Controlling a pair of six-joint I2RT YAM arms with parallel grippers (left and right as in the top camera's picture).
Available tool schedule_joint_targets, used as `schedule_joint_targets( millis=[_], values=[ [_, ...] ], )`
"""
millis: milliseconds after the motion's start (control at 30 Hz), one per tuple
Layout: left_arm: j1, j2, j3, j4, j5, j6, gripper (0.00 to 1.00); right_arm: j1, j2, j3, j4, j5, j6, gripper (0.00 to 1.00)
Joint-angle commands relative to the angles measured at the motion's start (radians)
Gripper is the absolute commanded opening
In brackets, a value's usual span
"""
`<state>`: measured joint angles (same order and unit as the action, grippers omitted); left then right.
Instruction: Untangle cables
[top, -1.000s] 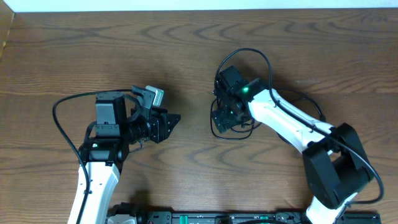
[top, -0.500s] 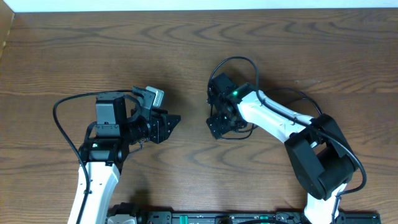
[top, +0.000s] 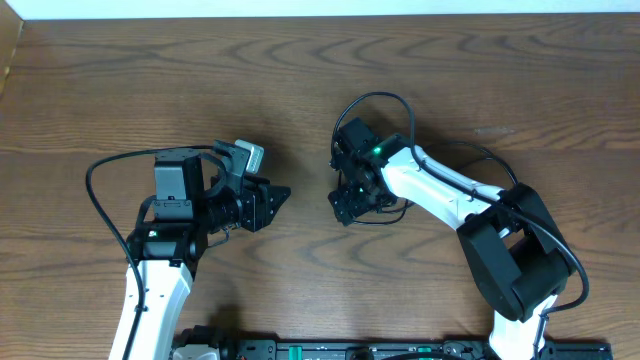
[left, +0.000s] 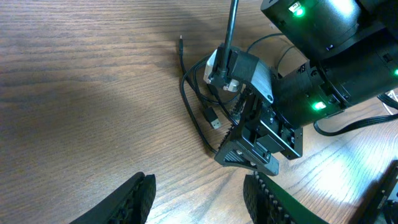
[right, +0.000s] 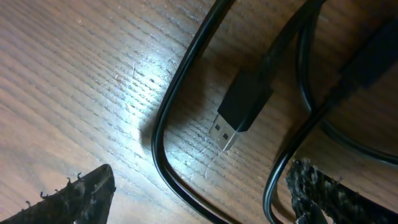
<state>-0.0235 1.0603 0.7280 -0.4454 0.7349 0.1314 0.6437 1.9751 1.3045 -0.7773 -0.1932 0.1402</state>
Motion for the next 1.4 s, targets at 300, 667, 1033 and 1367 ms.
schedule_joint_targets(
  millis=[300, 667, 1033, 1367],
  values=[
    [-0.002, -0.005, -0.004, -0.004, 0.014, 0.006, 0.51, 0.031, 0.008, -0.019, -0.001, 0.02, -0.045, 0.84],
    [-0.002, -0.052, -0.004, -0.004, 0.018, 0.005, 0.51, 0.032, 0.008, -0.054, 0.001, 0.056, -0.084, 0.85],
    [-0.002, -0.093, -0.004, -0.022, 0.017, 0.002, 0.51, 0.042, 0.02, -0.058, 0.0, 0.072, -0.161, 0.86],
    [-0.002, -0.097, -0.004, -0.022, 0.017, 0.002, 0.51, 0.08, 0.133, -0.058, 0.03, 0.075, -0.183, 0.84]
  ],
)
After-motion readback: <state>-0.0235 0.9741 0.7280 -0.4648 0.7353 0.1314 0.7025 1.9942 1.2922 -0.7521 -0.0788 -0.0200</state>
